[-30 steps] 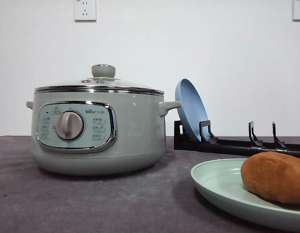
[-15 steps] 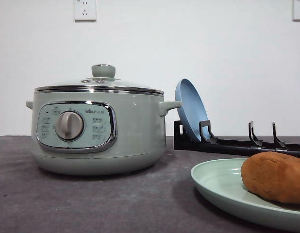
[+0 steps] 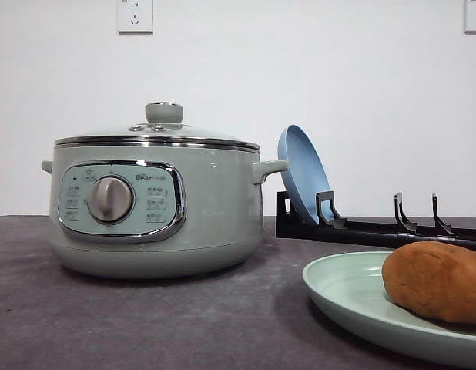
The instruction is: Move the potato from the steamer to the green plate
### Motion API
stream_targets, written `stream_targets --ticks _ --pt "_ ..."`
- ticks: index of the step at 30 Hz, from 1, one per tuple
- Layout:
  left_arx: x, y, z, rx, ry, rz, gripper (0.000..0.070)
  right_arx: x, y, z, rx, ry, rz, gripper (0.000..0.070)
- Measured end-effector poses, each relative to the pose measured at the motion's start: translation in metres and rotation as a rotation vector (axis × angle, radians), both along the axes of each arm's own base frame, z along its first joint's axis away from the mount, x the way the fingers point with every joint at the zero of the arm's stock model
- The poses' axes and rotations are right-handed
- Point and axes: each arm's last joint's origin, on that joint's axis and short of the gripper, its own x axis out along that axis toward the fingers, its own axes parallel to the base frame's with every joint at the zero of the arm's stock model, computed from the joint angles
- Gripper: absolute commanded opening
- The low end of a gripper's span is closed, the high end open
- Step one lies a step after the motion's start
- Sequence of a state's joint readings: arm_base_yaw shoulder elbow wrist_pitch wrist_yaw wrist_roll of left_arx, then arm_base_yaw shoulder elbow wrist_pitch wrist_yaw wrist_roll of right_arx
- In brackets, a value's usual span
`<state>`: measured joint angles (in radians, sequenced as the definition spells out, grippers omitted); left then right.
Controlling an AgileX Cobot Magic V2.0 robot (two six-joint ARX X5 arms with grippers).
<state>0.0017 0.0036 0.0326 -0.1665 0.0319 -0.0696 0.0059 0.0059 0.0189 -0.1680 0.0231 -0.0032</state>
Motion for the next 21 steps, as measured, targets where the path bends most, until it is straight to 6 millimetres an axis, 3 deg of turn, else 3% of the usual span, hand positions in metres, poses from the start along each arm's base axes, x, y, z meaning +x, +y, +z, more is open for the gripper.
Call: stream_targets --ticks 21 --pt "0.0 0.0 0.0 0.0 0.0 0.0 0.0022 0.0 0.0 -0.0001 0.0 0.0 -0.001 0.0032"
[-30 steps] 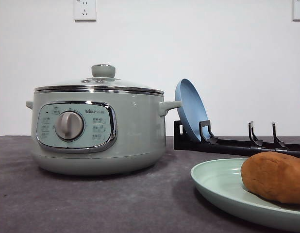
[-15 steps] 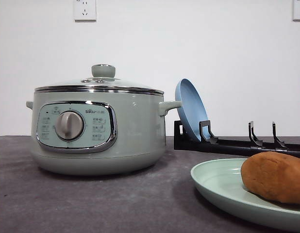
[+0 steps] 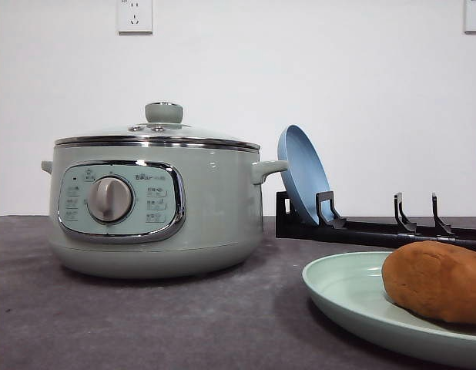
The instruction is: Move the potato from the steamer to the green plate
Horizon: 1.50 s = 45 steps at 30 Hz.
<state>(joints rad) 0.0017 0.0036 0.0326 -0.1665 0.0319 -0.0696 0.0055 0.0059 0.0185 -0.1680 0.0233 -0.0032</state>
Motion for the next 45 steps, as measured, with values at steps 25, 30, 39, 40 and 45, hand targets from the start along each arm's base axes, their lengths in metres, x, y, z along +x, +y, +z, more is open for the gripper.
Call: stream_targets --ticks 25,30,39,40,45 --pt "0.0 0.0 0.0 0.0 0.0 0.0 0.0022 0.0 -0.0007 -0.0001 0.0 0.0 -0.007 0.0032" --pt "0.0 0.0 0.0 0.0 0.0 0.0 0.0022 0.0 -0.0006 -0.0001 0.0 0.0 -0.007 0.0032" --pt "0.0 0.0 0.0 0.0 0.0 0.0 0.0022 0.0 -0.0006 -0.0001 0.0 0.0 -0.007 0.0032" --pt "0.0 0.0 0.0 0.0 0.0 0.0 0.0022 0.0 -0.0006 -0.0001 0.0 0.0 -0.007 0.0032" --pt "0.0 0.0 0.0 0.0 0.0 0.0 0.0022 0.0 -0.0006 -0.0001 0.0 0.0 -0.007 0.0032"
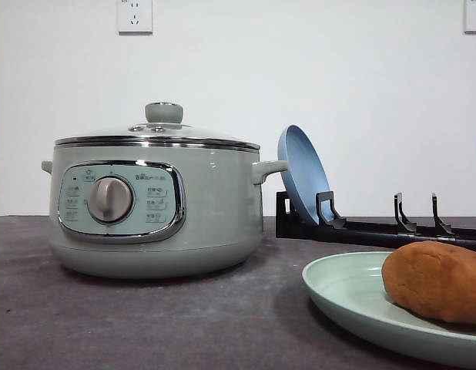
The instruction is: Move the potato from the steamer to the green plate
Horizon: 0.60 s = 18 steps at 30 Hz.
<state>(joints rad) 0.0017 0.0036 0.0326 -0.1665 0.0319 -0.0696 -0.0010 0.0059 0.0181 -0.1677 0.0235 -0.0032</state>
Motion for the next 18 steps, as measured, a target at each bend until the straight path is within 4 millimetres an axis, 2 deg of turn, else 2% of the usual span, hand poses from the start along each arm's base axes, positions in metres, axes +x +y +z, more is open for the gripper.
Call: stream_targets --ticks 18 --pt "0.0 0.0 0.0 0.0 0.0 0.0 0.0022 0.0 0.0 -0.0001 0.0 0.0 0.0 0.0032"
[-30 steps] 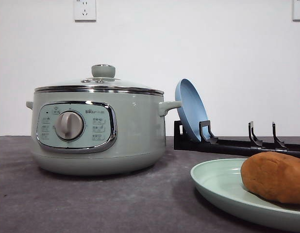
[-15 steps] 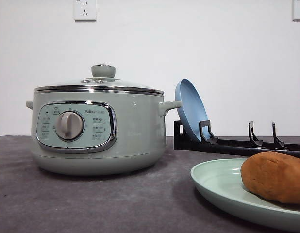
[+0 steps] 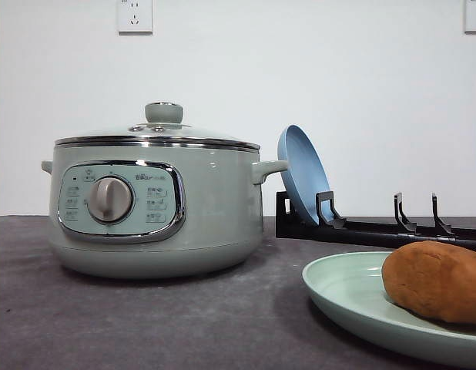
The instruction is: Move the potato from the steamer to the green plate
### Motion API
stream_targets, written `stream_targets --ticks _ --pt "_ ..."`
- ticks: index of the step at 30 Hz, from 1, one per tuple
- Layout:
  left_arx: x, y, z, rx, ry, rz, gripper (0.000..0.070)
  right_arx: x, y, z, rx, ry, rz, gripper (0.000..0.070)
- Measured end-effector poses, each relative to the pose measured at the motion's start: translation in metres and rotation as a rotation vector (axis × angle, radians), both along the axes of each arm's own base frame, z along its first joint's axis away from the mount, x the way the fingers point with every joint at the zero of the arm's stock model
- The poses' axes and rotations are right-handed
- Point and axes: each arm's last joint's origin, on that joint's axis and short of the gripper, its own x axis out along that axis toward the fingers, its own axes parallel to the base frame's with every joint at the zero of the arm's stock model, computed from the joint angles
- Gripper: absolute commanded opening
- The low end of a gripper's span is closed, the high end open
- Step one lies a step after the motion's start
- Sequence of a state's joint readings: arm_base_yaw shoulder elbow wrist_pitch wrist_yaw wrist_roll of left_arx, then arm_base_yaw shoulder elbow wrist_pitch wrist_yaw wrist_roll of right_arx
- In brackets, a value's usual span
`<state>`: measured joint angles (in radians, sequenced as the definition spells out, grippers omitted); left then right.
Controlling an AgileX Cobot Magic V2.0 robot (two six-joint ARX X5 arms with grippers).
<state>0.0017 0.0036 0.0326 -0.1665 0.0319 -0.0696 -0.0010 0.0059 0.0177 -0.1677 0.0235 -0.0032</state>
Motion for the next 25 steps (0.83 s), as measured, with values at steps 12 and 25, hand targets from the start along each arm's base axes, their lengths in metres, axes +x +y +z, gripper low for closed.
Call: stream_targets --ticks 12,25 --pt "0.0 0.0 0.0 0.0 0.0 0.0 0.0022 0.0 0.0 0.0 0.0 0.0 0.0 0.0032" --pt "0.0 0.0 0.0 0.0 0.0 0.0 0.0022 0.0 0.0 0.0 0.0 0.0 0.0 0.0032"
